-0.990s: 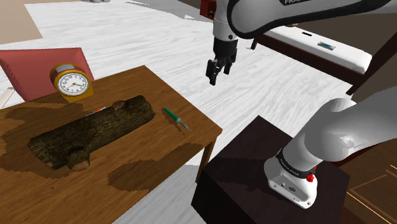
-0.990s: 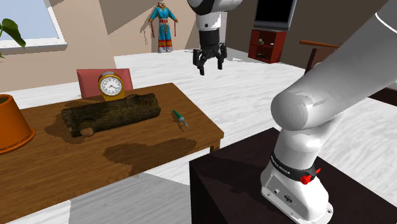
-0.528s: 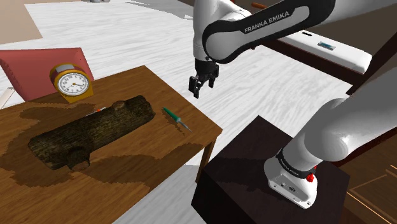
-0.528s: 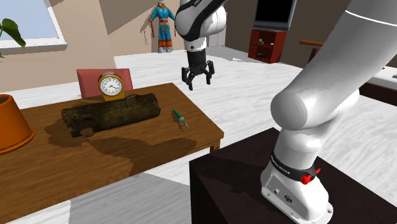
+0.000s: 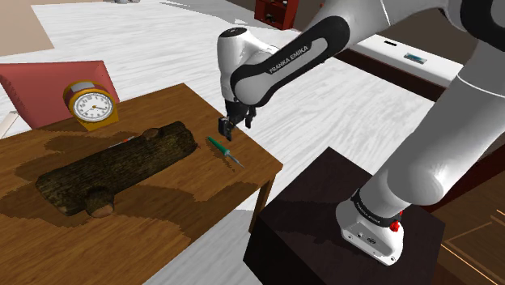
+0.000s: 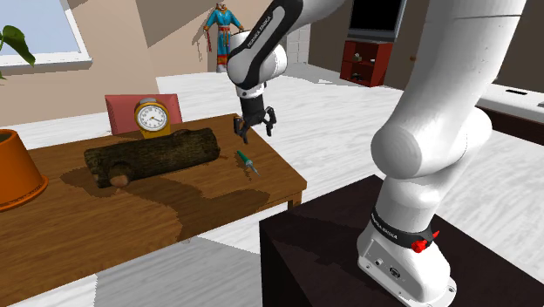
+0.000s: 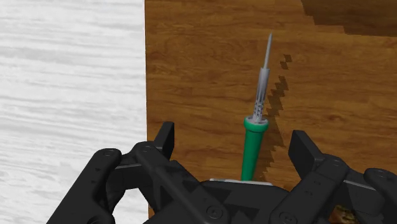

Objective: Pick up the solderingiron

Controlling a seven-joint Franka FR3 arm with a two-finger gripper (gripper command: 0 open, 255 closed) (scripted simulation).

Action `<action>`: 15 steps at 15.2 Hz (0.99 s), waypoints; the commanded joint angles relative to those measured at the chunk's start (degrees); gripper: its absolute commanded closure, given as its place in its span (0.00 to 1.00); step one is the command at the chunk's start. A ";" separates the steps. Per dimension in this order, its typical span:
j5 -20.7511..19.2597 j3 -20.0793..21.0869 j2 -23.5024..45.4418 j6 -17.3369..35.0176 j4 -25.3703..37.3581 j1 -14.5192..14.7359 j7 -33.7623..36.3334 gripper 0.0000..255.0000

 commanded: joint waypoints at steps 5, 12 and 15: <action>-5.39 -1.09 14.40 3.59 8.92 2.40 6.95 0.00; -7.71 -2.44 19.69 7.37 10.07 3.57 8.95 0.00; -8.20 -2.75 20.71 8.26 10.15 3.79 9.31 0.00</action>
